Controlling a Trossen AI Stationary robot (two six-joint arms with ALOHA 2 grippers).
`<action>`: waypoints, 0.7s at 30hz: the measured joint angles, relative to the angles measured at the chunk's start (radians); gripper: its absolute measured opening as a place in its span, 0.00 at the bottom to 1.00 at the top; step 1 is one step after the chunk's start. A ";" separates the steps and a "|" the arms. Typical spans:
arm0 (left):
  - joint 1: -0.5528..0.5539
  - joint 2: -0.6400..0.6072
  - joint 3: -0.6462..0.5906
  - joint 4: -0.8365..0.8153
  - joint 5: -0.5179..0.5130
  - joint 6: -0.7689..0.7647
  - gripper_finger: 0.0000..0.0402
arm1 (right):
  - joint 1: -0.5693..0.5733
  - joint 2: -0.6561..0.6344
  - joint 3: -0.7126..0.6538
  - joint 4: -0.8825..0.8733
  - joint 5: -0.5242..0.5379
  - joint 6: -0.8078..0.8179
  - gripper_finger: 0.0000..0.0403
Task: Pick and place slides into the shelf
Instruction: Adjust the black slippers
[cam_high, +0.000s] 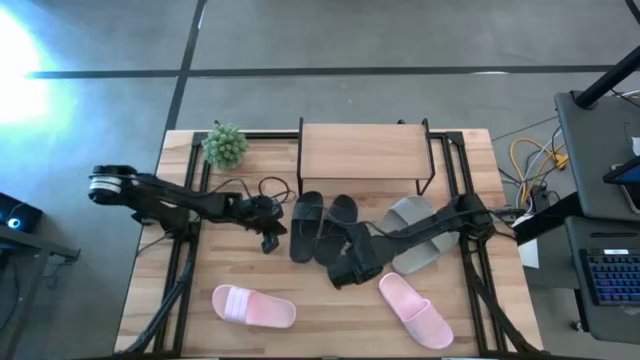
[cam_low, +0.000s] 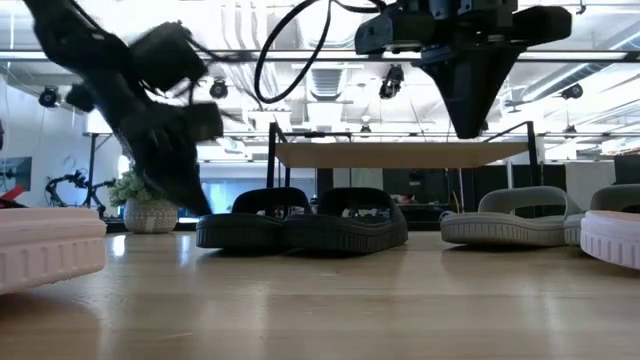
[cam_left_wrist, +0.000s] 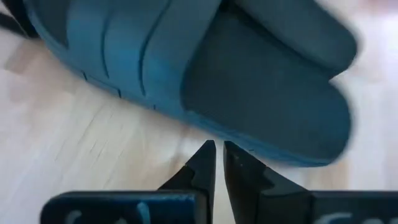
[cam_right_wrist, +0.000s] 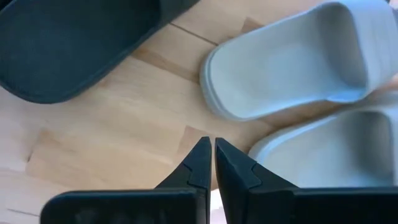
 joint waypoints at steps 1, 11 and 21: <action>0.004 0.027 0.007 -0.007 0.000 0.005 0.04 | 0.003 0.000 0.000 0.000 -0.002 0.008 0.03; 0.013 0.167 0.125 0.006 0.028 0.078 0.04 | 0.018 0.000 0.000 -0.009 -0.012 0.044 0.03; 0.041 0.215 0.180 -0.038 0.017 0.093 0.04 | 0.035 0.000 -0.001 -0.021 -0.039 0.000 0.03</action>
